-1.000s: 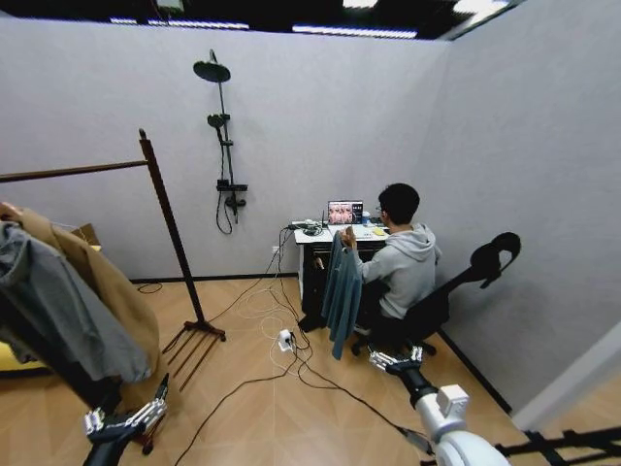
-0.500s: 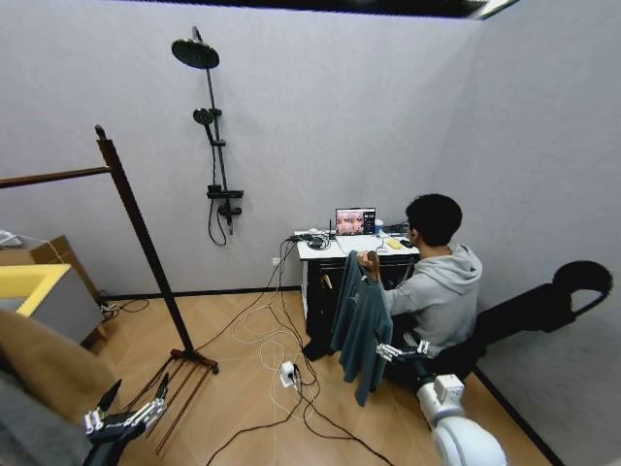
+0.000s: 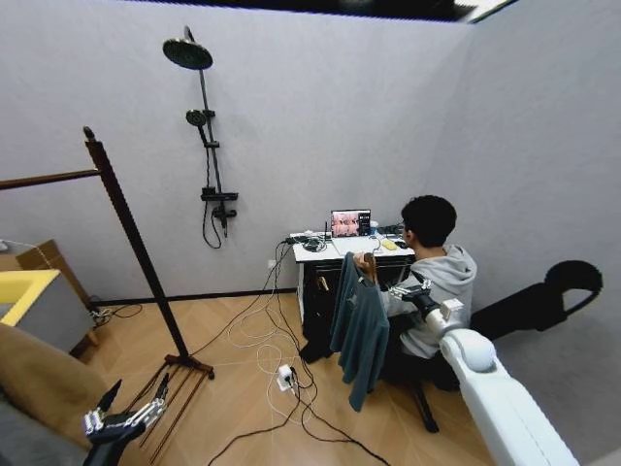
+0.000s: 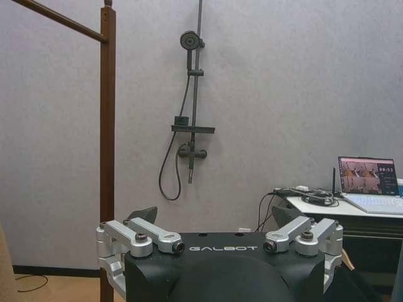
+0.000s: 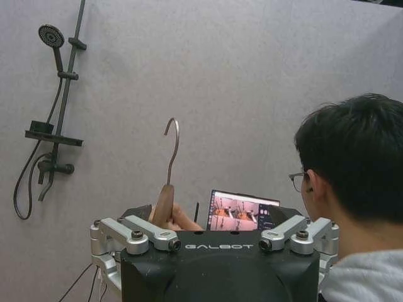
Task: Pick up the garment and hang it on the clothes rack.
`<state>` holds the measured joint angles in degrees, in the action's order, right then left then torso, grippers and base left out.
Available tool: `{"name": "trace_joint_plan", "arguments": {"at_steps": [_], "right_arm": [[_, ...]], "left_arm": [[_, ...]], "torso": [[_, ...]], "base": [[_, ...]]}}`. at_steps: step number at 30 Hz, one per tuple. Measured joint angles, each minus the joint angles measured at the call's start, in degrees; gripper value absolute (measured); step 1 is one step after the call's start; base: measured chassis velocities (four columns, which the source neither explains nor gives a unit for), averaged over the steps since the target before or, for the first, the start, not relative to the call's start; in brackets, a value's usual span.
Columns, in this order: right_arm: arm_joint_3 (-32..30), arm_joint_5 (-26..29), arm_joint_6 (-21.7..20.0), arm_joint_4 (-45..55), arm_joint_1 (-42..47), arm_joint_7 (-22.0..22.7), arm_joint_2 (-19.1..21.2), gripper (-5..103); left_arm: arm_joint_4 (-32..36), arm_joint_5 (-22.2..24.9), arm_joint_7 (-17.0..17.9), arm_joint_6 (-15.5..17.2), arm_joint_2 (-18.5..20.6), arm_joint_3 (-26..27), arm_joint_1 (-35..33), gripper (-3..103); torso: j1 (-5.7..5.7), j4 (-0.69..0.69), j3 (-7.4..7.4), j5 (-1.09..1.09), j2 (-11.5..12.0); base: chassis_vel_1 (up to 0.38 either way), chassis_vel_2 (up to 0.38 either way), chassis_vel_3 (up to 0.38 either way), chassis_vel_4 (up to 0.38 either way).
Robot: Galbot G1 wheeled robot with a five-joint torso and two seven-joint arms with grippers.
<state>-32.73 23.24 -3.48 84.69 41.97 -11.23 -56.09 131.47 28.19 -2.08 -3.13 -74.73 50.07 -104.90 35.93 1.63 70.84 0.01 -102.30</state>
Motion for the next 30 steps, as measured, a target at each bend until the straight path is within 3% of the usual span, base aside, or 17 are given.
{"name": "trace_joint_plan", "arguments": {"at_steps": [8,20,25,30], "right_arm": [[6.4,0.3,1.6,-6.6,-7.9,-1.6,0.7,100],[13.8,-2.6,1.9,-17.3,-16.2,-0.3,-4.6,103],[14.9,-2.8,2.3,-19.4,-17.8,-0.1,-5.0,91],[15.5,-2.6,3.0,-21.6,-19.7,-0.2,-5.1,71]], "left_arm": [[0.0,0.0,0.0,0.0,0.0,0.0,0.0,100],[0.0,0.0,0.0,0.0,0.0,0.0,0.0,100],[0.0,0.0,0.0,0.0,0.0,0.0,0.0,100],[0.0,0.0,0.0,0.0,0.0,0.0,0.0,100]], "torso": [[0.02,0.01,0.0,-0.01,0.0],[0.0,0.0,0.0,-0.01,0.0],[0.0,0.01,0.0,-0.01,0.0],[0.0,0.01,0.0,-0.01,0.0]], "base": [[0.0,0.0,0.0,0.0],[0.0,0.0,0.0,0.0],[0.0,0.0,0.0,0.0],[0.0,0.0,0.0,0.0]]}}
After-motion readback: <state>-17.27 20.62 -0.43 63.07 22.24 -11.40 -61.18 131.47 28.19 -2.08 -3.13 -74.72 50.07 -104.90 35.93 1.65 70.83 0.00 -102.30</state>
